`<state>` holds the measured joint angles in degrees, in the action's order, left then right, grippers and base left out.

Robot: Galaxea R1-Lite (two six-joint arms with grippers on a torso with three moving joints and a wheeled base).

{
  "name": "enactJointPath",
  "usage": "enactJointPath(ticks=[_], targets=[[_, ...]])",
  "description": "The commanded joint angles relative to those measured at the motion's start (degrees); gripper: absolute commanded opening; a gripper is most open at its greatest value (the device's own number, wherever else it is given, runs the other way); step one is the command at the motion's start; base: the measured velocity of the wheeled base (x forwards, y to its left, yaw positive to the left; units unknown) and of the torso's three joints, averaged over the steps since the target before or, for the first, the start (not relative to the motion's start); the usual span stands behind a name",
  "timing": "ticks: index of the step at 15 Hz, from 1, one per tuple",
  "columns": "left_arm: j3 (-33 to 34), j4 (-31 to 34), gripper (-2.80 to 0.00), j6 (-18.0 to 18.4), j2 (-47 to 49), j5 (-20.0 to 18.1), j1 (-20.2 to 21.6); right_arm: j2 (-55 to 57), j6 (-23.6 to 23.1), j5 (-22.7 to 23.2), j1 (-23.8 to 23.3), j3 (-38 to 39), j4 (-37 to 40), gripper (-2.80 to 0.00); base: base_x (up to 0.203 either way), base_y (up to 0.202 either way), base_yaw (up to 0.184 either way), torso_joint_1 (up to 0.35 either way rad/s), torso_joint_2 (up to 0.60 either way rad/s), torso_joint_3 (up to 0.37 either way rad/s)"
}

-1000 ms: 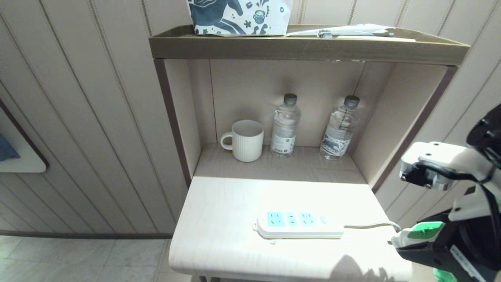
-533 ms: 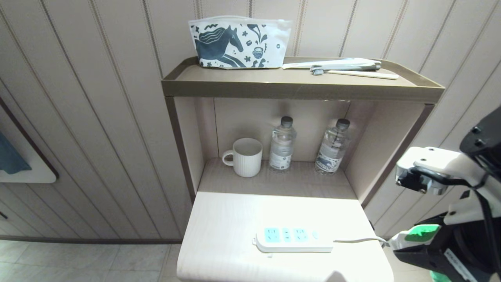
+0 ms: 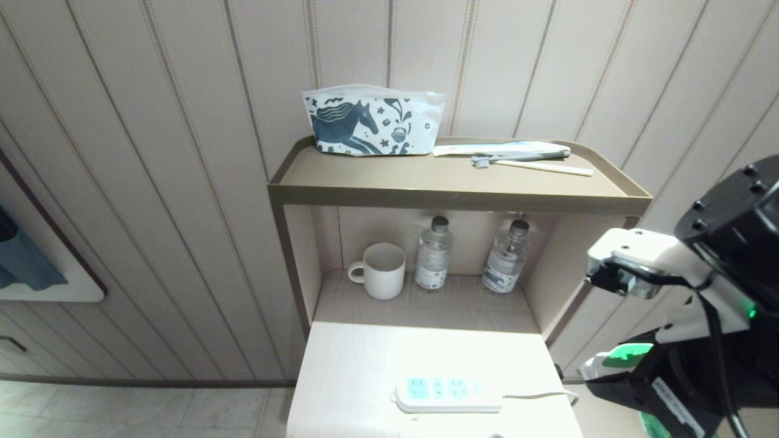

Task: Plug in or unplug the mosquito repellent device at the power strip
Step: Insert the plug into the socket

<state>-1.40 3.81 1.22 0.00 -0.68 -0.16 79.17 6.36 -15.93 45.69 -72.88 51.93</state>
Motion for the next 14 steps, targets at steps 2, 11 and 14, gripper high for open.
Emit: enactJointPath(ticks=[2, 11, 14], targets=[[0.00, 0.05, -2.80, 0.01, 0.00, -0.02, -0.02, 0.91, 0.14, -0.06, 0.01, 0.89, -0.17, -2.80, 0.000, 0.000, 0.000, 0.245, -0.51, -0.261], [0.00, 0.05, -2.80, 0.01, 0.00, -0.02, 0.07, 3.50, -0.34, -0.02, 0.01, 2.45, -2.27, -2.80, 0.000, 0.000, 0.000, 0.040, -0.09, -0.044], [0.00, 0.05, -2.80, 0.01, 0.00, -0.02, 0.03, 4.28, -5.76, -0.08, 0.01, 2.33, -2.54, -2.80, 0.000, 0.000, 0.000, 0.000, 0.00, 0.000]])
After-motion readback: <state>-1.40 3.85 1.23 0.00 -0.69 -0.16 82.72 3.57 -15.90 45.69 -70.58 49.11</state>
